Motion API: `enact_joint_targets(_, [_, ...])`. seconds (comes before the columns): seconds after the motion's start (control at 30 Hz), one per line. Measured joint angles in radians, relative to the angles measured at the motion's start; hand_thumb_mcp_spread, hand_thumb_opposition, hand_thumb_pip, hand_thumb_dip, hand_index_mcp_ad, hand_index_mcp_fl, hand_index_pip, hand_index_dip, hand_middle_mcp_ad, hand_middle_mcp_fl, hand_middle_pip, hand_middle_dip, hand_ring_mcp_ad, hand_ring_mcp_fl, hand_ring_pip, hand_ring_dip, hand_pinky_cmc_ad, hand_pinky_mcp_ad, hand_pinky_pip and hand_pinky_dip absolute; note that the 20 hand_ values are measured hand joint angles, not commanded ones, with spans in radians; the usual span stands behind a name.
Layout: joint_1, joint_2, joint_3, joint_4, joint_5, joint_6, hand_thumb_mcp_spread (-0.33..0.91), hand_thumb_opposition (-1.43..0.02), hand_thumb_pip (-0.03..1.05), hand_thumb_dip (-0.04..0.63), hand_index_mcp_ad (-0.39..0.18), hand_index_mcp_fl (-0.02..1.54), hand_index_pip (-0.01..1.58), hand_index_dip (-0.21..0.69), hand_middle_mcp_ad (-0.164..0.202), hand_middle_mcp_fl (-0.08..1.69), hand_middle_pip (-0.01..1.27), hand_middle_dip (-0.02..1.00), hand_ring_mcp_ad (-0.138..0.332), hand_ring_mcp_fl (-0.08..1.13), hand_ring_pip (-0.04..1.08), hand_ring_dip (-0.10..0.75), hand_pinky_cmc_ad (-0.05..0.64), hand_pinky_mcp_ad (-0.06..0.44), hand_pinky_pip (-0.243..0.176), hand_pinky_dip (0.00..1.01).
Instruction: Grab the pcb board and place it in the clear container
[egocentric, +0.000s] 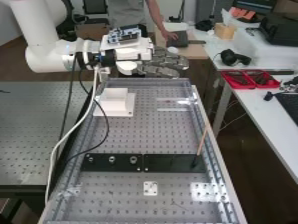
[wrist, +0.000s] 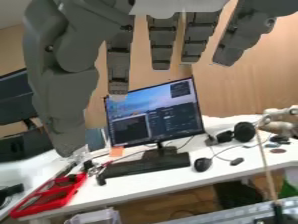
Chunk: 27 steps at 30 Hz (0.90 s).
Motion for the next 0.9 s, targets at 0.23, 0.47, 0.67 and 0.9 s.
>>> enact_joint_targets(0.23, [-0.049, 0.133, -0.042, -0.069, 0.052, -0.027, 0.53, -0.76, 0.29, 0.204, -0.188, 0.25, 0.47, 0.286, 0.068, 0.05, 0.14, 0.16, 0.112, 0.00, 0.09, 0.051, 0.304, 0.188, -0.077, 0.18])
enact_joint_targets(0.47, [-0.090, 0.199, -0.066, -0.134, 0.073, -0.052, 0.54, -0.76, 0.29, 0.190, -0.176, 0.25, 0.42, 0.302, 0.065, 0.05, 0.14, 0.16, 0.112, 0.00, 0.09, 0.051, 0.309, 0.199, -0.077, 0.18])
enact_joint_targets(0.67, [-0.091, 0.216, -0.065, -0.152, 0.072, -0.075, 0.54, -0.76, 0.29, 0.190, -0.176, 0.26, 0.40, 0.316, 0.065, 0.05, 0.14, 0.16, 0.113, 0.00, 0.09, 0.051, 0.309, 0.197, -0.077, 0.18])
enact_joint_targets(0.9, [-0.085, 0.229, -0.060, -0.167, 0.082, -0.102, 0.53, -0.75, 0.27, 0.188, -0.169, 0.26, 0.28, 0.333, 0.068, 0.05, 0.14, 0.16, 0.113, 0.00, 0.09, 0.051, 0.311, 0.216, -0.075, 0.18])
